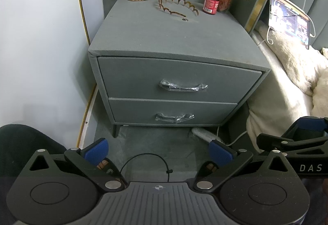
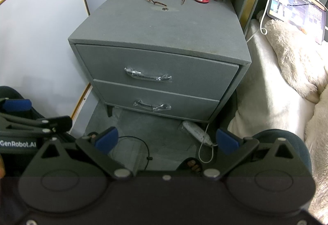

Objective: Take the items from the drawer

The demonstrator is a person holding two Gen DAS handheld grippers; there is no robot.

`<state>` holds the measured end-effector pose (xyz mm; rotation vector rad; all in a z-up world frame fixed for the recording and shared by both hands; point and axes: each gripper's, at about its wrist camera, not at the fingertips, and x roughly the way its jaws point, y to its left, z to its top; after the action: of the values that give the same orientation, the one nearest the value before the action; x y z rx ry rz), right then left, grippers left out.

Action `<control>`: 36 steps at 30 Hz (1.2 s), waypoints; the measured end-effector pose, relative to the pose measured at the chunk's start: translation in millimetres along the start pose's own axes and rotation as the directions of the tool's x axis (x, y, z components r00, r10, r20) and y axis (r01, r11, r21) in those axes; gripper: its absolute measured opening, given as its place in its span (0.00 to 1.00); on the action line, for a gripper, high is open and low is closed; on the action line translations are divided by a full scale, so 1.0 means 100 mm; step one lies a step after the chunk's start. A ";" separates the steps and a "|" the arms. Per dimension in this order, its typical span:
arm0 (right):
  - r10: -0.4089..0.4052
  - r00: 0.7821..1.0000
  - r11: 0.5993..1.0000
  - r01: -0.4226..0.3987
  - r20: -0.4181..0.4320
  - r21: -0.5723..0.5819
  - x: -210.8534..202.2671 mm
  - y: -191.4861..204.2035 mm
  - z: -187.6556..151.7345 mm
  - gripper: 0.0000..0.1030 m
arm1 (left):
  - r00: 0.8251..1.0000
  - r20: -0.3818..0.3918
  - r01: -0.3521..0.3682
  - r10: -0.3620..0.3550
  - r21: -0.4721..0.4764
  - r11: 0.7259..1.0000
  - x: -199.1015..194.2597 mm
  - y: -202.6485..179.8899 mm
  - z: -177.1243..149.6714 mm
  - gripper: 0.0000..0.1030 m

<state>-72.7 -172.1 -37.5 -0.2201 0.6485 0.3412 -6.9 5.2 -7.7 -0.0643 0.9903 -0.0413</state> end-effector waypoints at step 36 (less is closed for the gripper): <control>0.004 1.000 1.000 -0.004 -0.003 0.004 -0.01 -0.01 0.00 1.00 | 1.000 -0.005 0.008 -0.008 -0.009 1.000 -0.02 0.01 0.02 1.00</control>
<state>-73.4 -173.4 -36.8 -0.2152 0.6524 0.3435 -6.6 6.7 -4.8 -0.0762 0.9948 -0.0444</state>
